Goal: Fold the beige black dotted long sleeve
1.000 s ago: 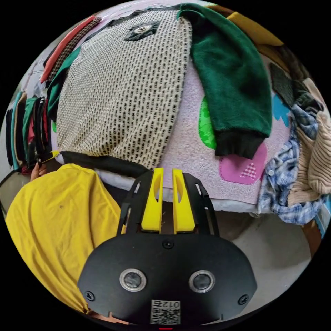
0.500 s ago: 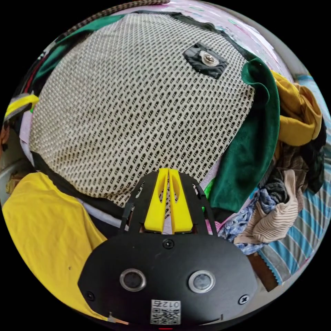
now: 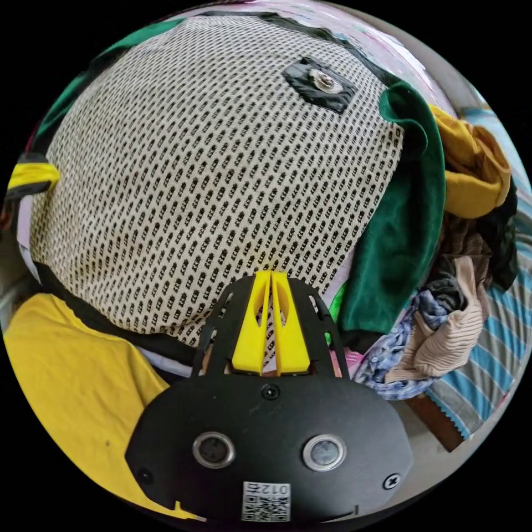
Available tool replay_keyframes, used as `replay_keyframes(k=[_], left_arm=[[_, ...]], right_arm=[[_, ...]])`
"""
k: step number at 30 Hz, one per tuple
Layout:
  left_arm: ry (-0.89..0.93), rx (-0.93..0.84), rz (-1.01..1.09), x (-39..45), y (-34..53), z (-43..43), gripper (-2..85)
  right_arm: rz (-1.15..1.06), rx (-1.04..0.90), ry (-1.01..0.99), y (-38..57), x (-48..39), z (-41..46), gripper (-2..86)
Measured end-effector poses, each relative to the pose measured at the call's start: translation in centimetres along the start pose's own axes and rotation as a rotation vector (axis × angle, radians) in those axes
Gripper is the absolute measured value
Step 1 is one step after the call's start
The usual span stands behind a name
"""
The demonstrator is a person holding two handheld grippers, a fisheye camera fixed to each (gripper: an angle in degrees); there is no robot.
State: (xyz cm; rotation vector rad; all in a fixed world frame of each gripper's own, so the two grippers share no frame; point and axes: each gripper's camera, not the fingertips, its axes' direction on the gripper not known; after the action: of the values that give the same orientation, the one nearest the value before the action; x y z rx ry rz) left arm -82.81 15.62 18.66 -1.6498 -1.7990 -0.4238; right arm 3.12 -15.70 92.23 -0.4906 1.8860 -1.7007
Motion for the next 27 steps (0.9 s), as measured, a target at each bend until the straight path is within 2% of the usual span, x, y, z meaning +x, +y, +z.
replay_keyframes(k=[3, 5, 7, 9, 11, 14, 18, 27], left_arm=[[0.058, 0.009, -0.019, -0.7, 0.3, -0.3, 0.6], [0.158, 0.054, -0.091, -2.1, 1.5, -0.5, 0.8], [0.228, 0.146, -0.259, -3.9, 4.3, -1.1, 0.9], [0.167, 0.305, -0.56, -5.9, 9.8, -2.5, 1.5], [0.088, 0.38, -0.775, -7.0, 14.1, -3.1, 2.4], [0.146, 0.397, -0.94, -9.0, 18.2, -2.0, 5.0], [0.293, 0.407, -0.964, -10.1, 18.7, -0.1, 8.0], [0.185, 0.335, -0.892, -8.6, 14.8, -1.8, 4.5]], right_arm=[[0.044, -0.002, -0.114, -0.3, 1.8, 0.4, 0.8], [0.025, -0.003, -0.098, -0.4, 1.5, 0.7, 0.8], [-0.005, -0.001, -0.046, -0.5, 0.6, 0.9, 0.7], [-0.013, 0.006, 0.017, -0.6, -0.4, 1.3, 0.7], [-0.005, 0.009, 0.036, -0.7, -0.6, 1.6, 0.7], [0.011, 0.017, 0.006, -0.7, 0.0, 2.0, 0.7], [0.038, 0.007, -0.113, -1.0, 2.4, 2.6, 0.8], [0.059, 0.0, -0.166, -1.1, 4.2, 4.0, 0.9]])
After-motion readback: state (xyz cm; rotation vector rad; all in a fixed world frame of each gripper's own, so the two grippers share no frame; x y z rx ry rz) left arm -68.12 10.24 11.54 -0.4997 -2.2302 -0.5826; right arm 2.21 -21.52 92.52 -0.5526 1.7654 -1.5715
